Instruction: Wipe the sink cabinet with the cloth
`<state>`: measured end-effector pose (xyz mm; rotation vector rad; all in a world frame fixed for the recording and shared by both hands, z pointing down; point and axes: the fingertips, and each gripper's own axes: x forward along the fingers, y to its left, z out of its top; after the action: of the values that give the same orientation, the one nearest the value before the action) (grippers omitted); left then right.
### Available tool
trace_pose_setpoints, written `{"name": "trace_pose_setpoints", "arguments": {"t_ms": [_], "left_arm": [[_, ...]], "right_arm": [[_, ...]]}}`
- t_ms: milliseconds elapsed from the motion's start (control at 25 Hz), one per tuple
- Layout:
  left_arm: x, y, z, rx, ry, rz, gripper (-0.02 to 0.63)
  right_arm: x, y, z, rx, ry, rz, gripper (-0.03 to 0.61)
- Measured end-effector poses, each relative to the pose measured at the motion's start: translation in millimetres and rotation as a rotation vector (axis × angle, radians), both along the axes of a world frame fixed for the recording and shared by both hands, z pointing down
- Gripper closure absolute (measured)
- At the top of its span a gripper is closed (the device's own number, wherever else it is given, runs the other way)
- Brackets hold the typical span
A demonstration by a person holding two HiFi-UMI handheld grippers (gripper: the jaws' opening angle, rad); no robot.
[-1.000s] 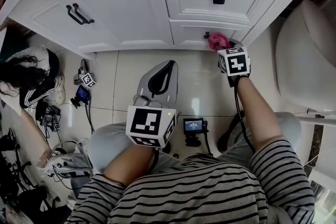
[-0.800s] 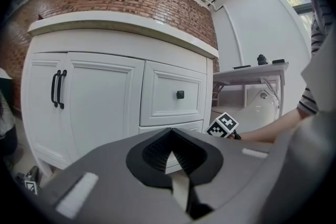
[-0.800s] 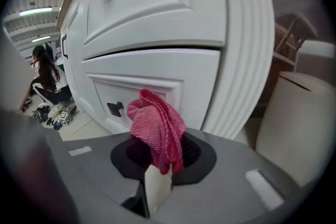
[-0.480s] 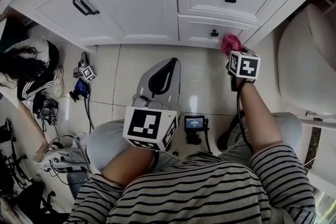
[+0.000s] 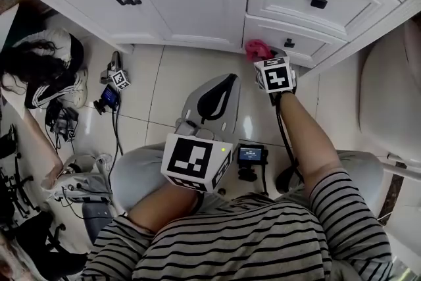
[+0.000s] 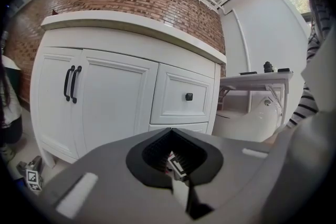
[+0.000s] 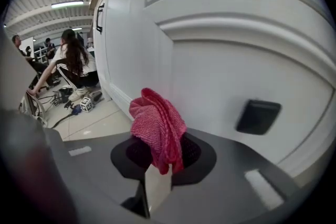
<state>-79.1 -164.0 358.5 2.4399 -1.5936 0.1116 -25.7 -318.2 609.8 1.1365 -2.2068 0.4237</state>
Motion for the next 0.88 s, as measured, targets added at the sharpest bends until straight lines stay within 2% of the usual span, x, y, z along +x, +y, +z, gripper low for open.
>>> {"name": "trace_pose_setpoints", "arguments": {"t_ms": [160, 280, 400, 520, 640, 760, 880], "left_arm": [[3, -3, -2, 0.0, 0.002, 0.003, 0.612], [7, -4, -9, 0.024, -0.007, 0.011, 0.612], [12, 1, -16, 0.045, -0.03, 0.013, 0.612], [19, 9, -16, 0.054, -0.07, 0.015, 0.612], [21, 13, -14, 0.055, -0.109, 0.002, 0.612], [21, 19, -16, 0.064, -0.135, -0.017, 0.612], [22, 28, -20, 0.095, -0.164, -0.031, 0.612]], "right_arm": [[100, -6, 17, -0.032, 0.065, 0.155, 0.508], [189, -4, 14, -0.051, 0.135, 0.329, 0.509], [242, 10, -9, -0.07, 0.14, 0.449, 0.509], [241, 32, -58, -0.051, 0.054, 0.433, 0.509], [215, 60, -128, 0.007, -0.053, 0.352, 0.509], [191, 100, -201, 0.099, -0.21, 0.295, 0.509], [188, 140, -244, 0.2, -0.338, 0.299, 0.509]]}}
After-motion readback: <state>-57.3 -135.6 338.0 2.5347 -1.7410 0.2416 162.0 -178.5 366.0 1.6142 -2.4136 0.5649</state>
